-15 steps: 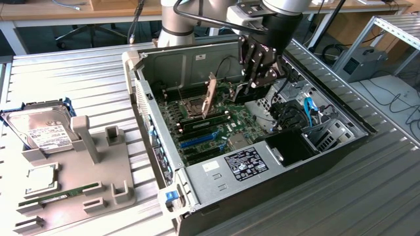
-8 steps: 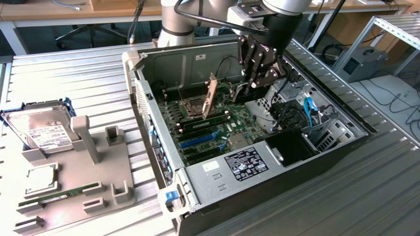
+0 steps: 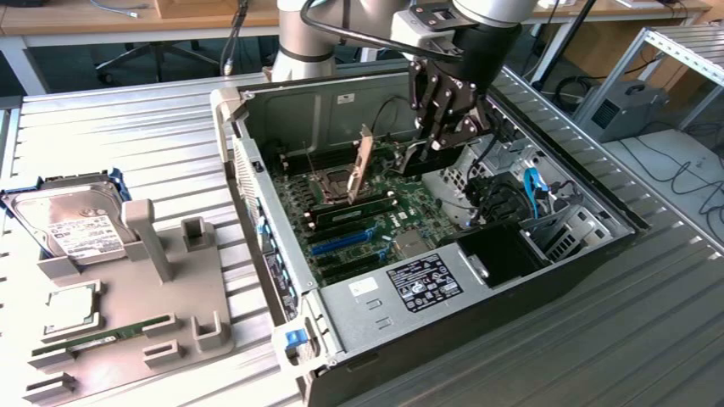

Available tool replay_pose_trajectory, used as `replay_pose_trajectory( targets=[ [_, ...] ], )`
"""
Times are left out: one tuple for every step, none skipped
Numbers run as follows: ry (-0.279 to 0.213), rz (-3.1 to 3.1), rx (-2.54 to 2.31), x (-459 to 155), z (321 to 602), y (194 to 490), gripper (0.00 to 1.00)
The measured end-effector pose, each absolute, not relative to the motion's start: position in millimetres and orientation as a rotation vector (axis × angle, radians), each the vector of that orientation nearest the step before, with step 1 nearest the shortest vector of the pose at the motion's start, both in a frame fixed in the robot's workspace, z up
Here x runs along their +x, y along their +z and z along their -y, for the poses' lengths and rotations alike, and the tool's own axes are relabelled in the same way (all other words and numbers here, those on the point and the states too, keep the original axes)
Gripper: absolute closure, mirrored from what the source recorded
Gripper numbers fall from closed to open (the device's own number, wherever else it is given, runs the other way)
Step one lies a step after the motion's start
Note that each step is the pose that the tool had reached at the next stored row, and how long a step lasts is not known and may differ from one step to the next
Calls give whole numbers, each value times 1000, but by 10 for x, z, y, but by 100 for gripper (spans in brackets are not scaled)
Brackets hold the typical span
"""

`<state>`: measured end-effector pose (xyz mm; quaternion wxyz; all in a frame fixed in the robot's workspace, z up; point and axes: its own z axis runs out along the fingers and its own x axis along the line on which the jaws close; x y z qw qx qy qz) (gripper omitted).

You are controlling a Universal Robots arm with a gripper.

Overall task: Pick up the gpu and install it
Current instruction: 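Insert the gpu into the slot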

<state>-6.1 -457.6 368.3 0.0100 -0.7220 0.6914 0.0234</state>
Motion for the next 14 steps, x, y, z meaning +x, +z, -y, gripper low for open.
replay_pose_trajectory(
  targets=[
    [76, -2157, -2252, -62, 4576, 3684, 74],
    [77, -2157, -2252, -62, 4575, 3683, 74],
    [77, -2157, -2252, -62, 4575, 3684, 74],
    [77, -2157, -2252, -62, 4575, 3683, 74],
    [77, -2157, -2252, -62, 4576, 3684, 74],
    [77, -2157, -2252, -62, 4576, 3684, 74],
    [77, -2157, -2252, -62, 4576, 3684, 74],
    [77, -2156, -2252, -62, 4576, 3683, 74],
    [77, -2157, -2252, -63, 4576, 3666, 74],
    [77, -2157, -2252, -63, 4576, 3664, 74],
    [77, -2157, -2252, -63, 4576, 3661, 74],
    [77, -2157, -2252, -63, 4576, 3658, 74],
    [77, -2157, -2252, -63, 4576, 3655, 74],
    [77, -2157, -2252, -63, 4576, 3653, 74]
  ],
)
